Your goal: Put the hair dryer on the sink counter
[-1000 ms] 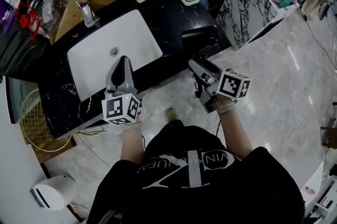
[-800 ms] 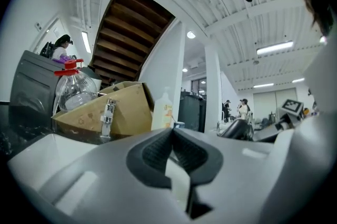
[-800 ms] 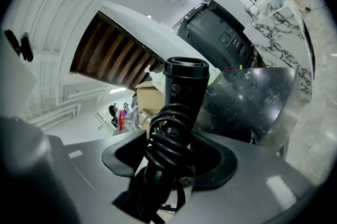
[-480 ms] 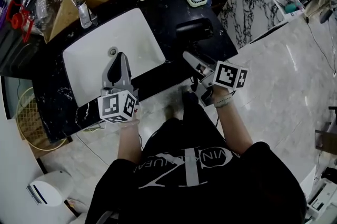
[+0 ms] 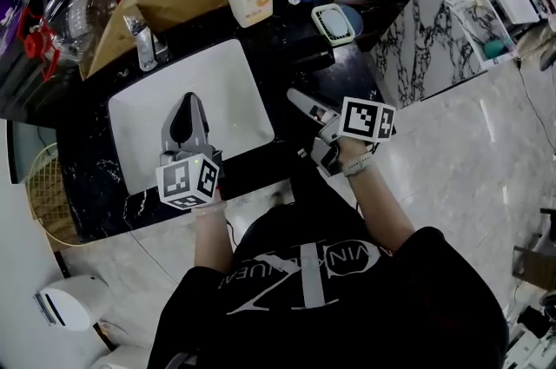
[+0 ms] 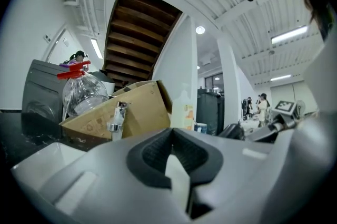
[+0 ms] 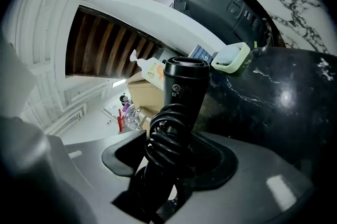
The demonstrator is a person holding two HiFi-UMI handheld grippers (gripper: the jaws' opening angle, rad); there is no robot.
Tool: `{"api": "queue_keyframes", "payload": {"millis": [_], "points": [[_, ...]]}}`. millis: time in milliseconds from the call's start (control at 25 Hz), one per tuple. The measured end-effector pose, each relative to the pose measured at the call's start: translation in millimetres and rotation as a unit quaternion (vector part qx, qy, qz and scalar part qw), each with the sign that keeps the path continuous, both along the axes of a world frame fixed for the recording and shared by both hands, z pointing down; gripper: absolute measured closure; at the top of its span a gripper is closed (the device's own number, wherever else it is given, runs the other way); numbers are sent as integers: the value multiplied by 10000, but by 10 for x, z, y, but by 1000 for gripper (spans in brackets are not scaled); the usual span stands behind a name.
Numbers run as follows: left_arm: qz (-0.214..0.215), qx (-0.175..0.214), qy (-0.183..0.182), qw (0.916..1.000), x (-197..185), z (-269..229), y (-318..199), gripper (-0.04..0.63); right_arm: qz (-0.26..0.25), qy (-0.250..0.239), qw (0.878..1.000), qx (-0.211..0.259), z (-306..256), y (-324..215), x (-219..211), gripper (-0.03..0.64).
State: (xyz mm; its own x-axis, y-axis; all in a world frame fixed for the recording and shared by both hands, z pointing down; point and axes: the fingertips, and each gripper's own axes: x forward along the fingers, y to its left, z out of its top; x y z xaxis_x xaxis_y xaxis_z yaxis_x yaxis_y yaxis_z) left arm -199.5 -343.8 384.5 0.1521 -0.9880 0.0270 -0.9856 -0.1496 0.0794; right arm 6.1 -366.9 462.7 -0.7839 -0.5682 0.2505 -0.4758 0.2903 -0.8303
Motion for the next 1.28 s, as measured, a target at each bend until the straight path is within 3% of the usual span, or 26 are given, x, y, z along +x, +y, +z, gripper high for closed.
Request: {"api": "queue_keyframes", "payload": {"millis": [360, 800, 1040, 1280], "points": [[-290, -134, 40, 9995, 44, 63, -300, 595, -516, -350, 9972, -416, 80, -438, -237, 344], [-621, -189, 8, 9979, -98, 76, -340, 595, -720, -756, 9920, -711, 124, -765, -449, 344], [-695, -216, 35, 9973, -150, 92, -352, 595, -612, -761, 9928, -687, 138, -893, -453, 342], [-672, -216, 45, 9975, -124, 90, -372, 595, -532, -418, 9949, -742, 208, -1000, -367, 342]]}}
